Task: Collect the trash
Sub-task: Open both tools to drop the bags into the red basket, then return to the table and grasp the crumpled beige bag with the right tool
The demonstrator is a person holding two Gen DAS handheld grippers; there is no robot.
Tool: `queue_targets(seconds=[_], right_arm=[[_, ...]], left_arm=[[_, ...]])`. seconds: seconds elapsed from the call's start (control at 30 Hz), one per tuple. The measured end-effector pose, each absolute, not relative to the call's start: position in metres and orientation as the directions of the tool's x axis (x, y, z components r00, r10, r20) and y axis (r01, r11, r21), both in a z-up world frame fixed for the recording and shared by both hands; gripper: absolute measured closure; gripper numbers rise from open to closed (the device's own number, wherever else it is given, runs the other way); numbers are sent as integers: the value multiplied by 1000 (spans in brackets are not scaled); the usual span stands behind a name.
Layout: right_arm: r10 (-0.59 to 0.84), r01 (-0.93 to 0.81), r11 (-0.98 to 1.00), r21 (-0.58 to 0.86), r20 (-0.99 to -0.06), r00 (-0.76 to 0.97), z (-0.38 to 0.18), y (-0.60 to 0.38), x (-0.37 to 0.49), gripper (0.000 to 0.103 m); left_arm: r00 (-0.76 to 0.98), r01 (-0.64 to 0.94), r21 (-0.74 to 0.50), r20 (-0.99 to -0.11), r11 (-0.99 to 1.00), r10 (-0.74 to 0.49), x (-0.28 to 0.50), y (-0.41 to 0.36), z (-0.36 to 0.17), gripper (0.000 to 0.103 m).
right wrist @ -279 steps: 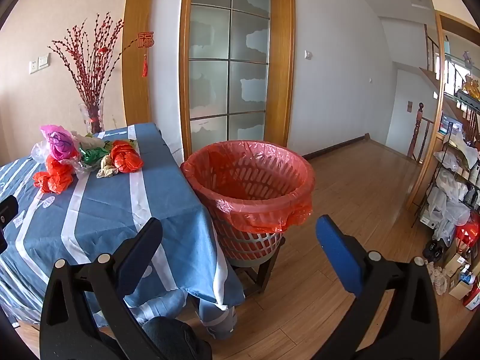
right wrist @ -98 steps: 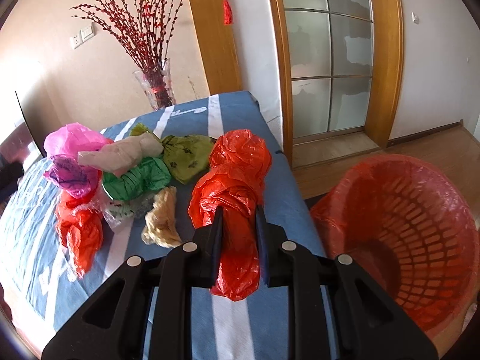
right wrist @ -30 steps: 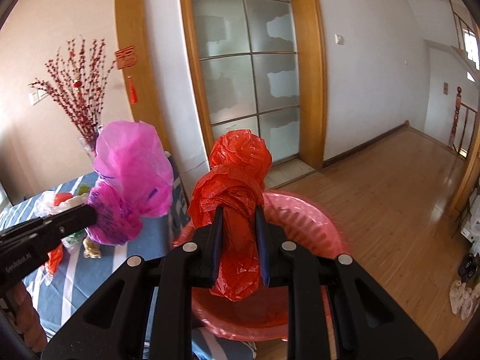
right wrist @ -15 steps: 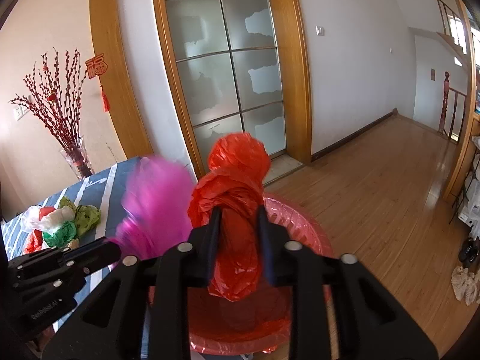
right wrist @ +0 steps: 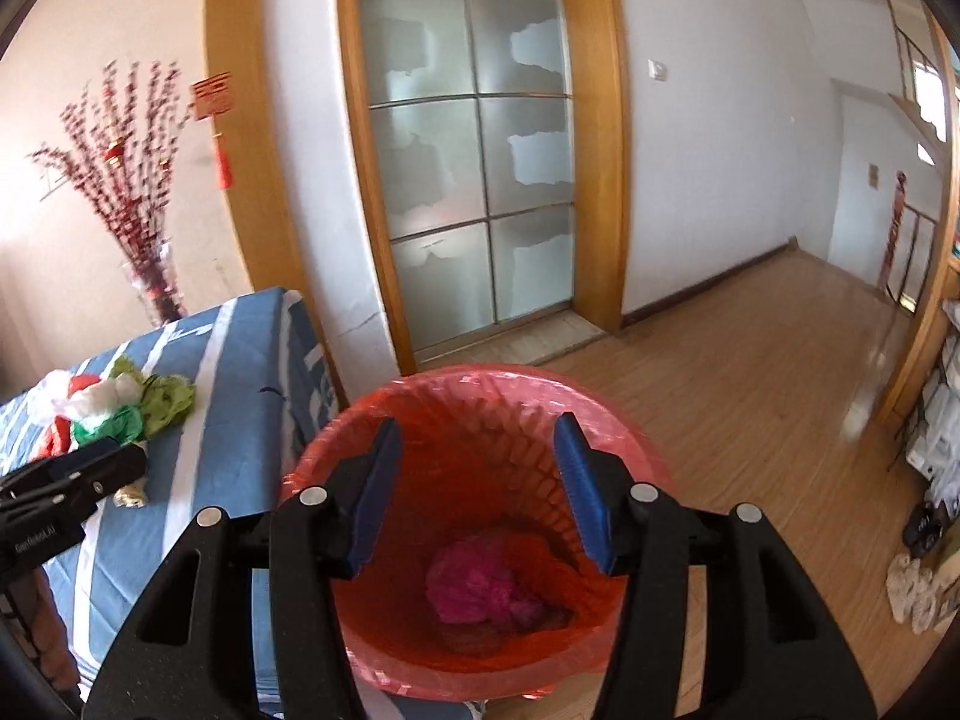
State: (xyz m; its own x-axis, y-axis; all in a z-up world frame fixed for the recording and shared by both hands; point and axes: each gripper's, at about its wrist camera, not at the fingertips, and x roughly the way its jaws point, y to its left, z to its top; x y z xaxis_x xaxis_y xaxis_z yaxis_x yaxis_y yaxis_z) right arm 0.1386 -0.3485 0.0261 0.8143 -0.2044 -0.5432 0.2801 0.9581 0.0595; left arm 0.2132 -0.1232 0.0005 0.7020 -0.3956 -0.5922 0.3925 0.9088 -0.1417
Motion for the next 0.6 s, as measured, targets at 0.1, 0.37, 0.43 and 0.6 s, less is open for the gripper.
queue_targets(seconds=[0.1,0.37,0.43,0.6], right_arm=[[-162,235,970,69,-539,827,28,-328,147,49],[1,88,988,124,-582,813,14,-260,178,52],[46,34,992,122,-598,801,7,-233,190,56],[125,-65,991,117,-644,755,-12,-176,219,65]], left_arm=[[757,317,-106,-570,943,-319,209,-92,6,40],[830,85,-34,-551,996,-90,200,-3,5,28],[829,14,-23,-559,1000,-25,200,24,1,26],[812,-99,-38,-580,994,59,197,78,-5,24]])
